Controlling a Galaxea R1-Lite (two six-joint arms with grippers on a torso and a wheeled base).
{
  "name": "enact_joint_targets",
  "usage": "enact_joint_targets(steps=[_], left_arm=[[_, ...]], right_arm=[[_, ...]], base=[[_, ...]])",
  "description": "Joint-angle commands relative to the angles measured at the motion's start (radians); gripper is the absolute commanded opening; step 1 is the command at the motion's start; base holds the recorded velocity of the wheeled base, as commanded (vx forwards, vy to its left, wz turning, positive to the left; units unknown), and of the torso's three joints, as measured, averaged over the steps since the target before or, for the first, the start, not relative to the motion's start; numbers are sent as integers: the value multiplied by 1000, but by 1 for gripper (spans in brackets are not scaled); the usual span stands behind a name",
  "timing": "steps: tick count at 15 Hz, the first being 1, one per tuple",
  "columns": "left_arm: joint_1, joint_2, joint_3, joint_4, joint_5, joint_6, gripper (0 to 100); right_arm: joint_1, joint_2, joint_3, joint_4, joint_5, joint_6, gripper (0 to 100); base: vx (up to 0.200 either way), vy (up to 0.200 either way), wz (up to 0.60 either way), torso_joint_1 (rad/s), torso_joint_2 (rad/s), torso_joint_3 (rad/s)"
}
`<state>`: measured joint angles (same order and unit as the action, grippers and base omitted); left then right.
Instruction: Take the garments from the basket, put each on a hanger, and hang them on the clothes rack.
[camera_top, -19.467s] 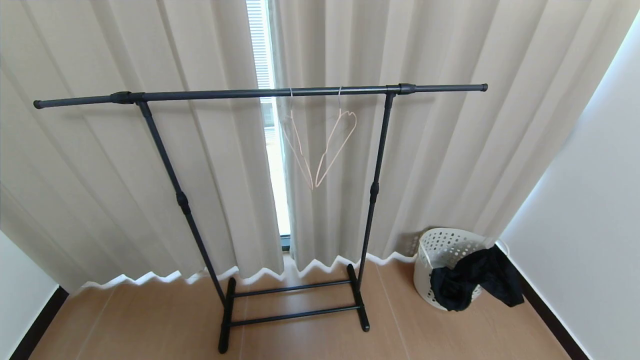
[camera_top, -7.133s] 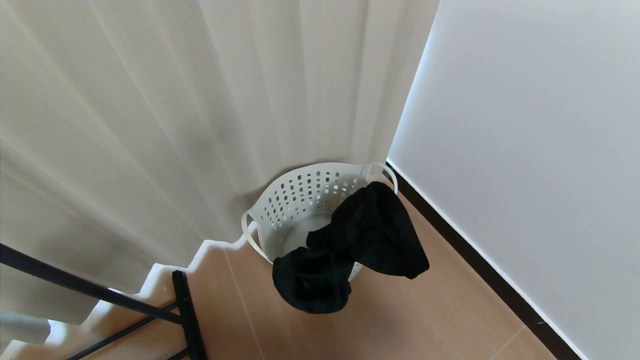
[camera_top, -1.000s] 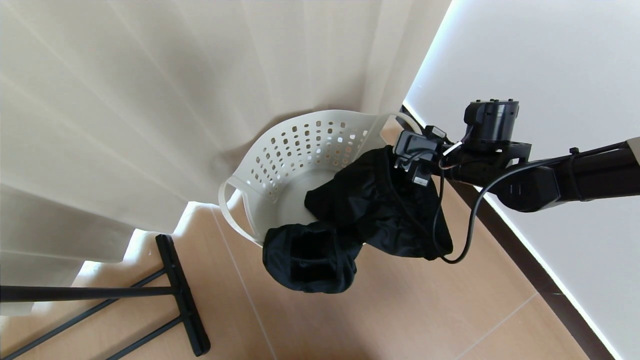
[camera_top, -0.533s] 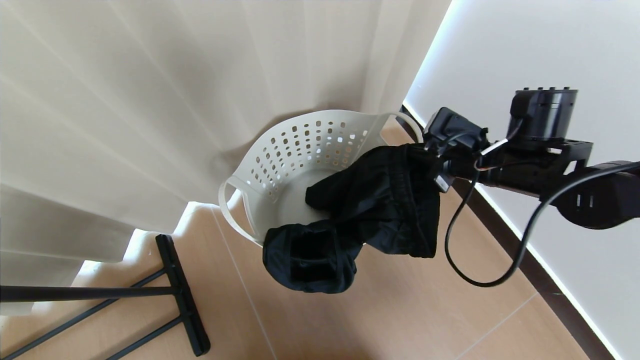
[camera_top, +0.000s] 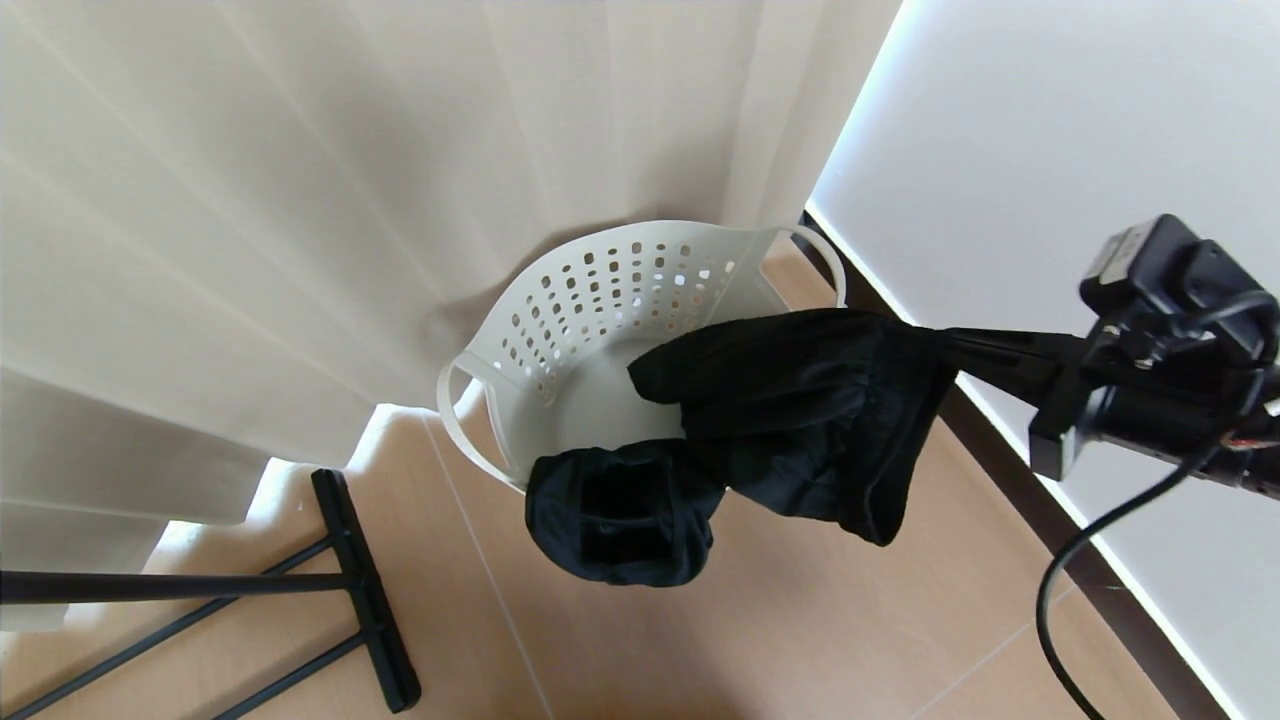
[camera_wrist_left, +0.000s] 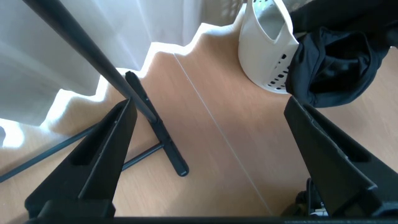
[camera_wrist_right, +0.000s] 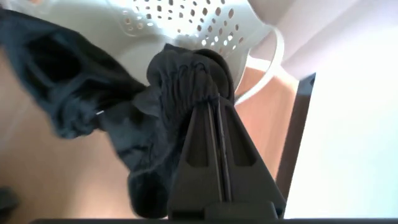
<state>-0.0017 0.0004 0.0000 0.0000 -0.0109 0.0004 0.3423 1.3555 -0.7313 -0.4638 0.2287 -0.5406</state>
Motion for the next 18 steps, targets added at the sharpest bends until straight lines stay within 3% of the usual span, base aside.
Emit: enact_joint_targets(steps=[1, 4, 18], left_arm=[[0, 0, 0, 0, 0, 0, 100], [0, 0, 0, 0, 0, 1, 100], [0, 0, 0, 0, -1, 4, 100]], right_arm=[[70, -170, 101, -3, 0, 85, 0], [90, -193, 159, -7, 0, 97, 0], [61, -157, 162, -9, 1, 94, 0]], base=[[0, 0, 0, 0, 0, 0], [0, 0, 0, 0, 0, 0], [0, 0, 0, -1, 0, 32]])
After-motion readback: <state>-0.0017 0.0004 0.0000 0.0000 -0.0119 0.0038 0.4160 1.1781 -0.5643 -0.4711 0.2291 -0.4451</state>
